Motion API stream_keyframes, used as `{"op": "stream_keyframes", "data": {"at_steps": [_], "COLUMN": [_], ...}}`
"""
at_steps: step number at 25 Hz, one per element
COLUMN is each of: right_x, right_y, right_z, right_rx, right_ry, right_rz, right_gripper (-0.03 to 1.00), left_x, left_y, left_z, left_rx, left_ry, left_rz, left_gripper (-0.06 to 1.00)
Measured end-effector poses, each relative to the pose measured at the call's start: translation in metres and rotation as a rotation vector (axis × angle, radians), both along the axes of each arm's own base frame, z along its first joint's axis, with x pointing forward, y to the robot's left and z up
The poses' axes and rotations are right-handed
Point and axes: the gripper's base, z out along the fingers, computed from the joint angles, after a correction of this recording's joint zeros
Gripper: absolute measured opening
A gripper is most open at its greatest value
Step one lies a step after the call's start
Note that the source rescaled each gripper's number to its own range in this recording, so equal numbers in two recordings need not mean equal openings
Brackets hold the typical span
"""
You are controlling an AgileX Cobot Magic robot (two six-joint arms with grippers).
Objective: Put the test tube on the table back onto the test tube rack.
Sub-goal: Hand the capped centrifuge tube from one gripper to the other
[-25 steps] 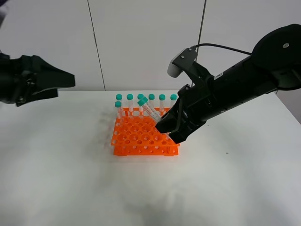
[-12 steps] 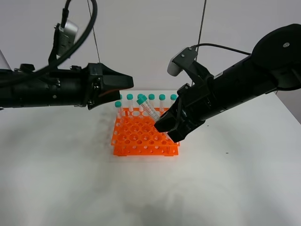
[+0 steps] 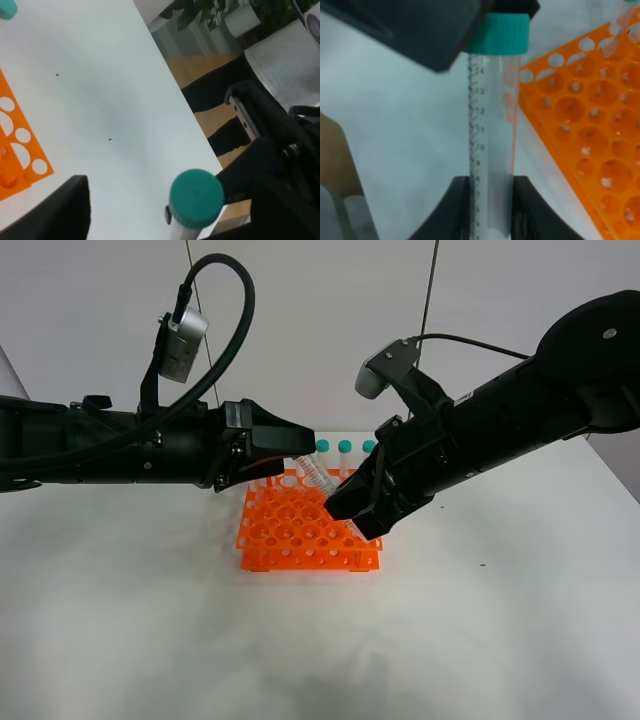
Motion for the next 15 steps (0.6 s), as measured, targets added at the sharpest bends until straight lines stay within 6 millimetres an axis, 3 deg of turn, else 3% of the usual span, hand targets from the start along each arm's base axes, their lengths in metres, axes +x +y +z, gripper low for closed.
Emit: {"op": "stream_keyframes", "data": {"at_steps": [15], "right_x": [-0.004], "right_y": [0.0015], "right_z": [0.0002], "right_rx": [0.017], "right_ry": [0.044], "right_rz": [0.02], "right_gripper": [0.01], "left_x": [-0.0026], "left_y": [-0.0018], "left_z": [0.002], "left_rx": [-0.026], "left_ry": [0.002], "left_rz": [-0.032], "left_gripper": [0.94]}}
